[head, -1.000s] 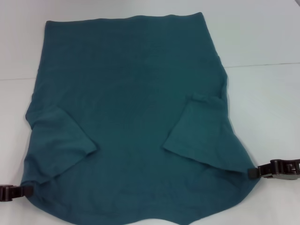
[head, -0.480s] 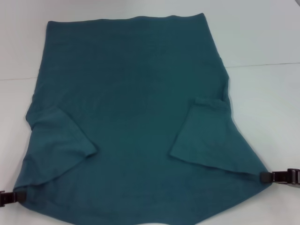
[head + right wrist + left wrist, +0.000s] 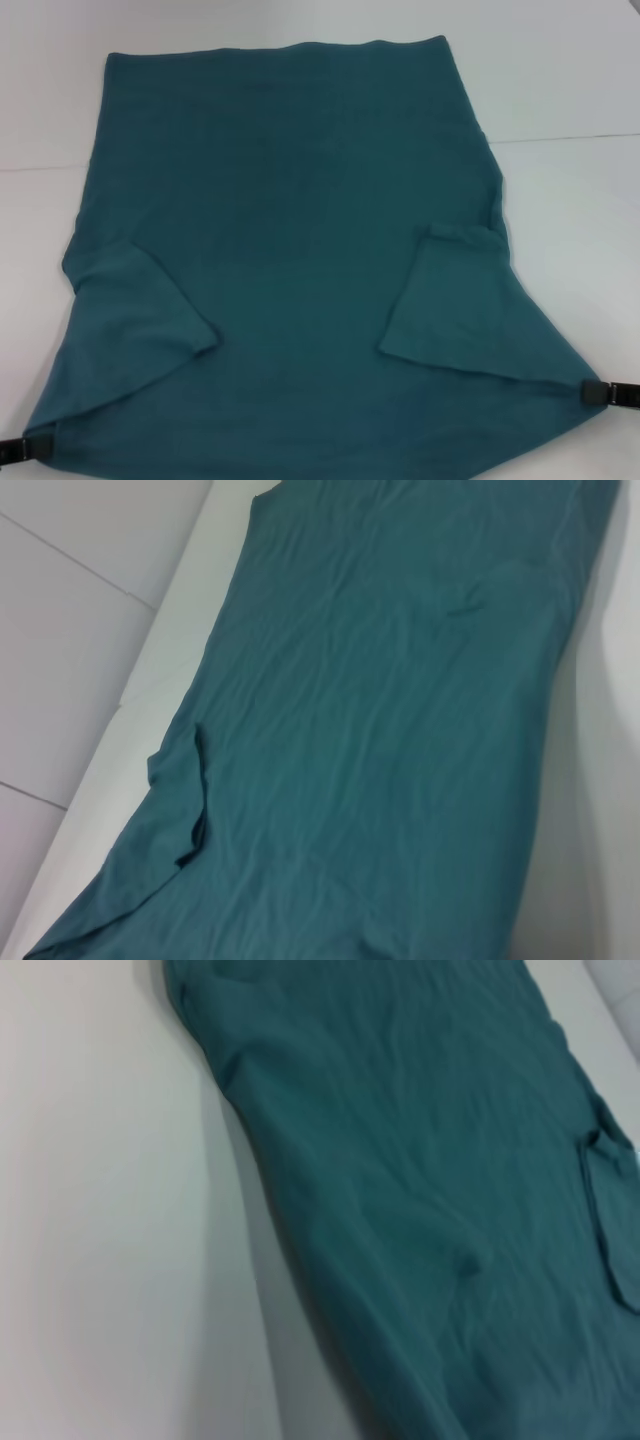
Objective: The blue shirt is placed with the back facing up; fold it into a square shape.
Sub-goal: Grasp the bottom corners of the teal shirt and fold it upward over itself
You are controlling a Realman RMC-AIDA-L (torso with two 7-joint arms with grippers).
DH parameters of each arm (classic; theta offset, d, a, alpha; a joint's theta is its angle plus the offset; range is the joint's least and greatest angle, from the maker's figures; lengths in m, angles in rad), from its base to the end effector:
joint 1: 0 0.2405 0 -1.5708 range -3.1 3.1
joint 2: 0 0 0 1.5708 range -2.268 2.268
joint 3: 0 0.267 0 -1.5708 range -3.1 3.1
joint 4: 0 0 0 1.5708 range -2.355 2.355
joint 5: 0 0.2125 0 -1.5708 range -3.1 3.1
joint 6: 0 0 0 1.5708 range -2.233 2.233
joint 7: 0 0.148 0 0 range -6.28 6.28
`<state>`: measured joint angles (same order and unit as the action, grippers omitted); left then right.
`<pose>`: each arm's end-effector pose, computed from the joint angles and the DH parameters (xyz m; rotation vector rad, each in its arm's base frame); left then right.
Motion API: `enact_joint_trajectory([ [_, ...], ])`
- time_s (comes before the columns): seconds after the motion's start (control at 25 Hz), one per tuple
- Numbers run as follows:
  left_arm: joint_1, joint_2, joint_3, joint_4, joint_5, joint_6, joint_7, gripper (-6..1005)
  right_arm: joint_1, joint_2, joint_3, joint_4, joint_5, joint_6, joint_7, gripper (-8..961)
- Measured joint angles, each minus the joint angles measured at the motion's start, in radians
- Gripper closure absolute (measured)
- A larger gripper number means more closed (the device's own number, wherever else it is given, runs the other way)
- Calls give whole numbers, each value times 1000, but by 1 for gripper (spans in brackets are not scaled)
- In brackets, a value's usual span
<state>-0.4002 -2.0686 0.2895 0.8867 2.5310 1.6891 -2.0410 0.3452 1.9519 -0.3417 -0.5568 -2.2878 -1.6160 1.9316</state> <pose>-0.3726 0.2685 0.0517 -2.2189 -1.7236 -0.3808 0.3878 0.2604 0.0454 -2.1771 1.7496 0.6691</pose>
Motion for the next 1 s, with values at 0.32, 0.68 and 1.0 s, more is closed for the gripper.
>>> enact_joint_trajectory([
  [0.32,28,-6,-61,-8,-14,65,44,951,-25,-7,2,0,-1,-10,-23,921],
  [0.68,55,-13,-78,-1,-21,149,75,946,-59,-10,4,-8,-1,-60,-42,922],
  [1.0,69,-13,-86,1,-25,192,80,942,-78,-25,33,-10,0,-89,-43,922],
])
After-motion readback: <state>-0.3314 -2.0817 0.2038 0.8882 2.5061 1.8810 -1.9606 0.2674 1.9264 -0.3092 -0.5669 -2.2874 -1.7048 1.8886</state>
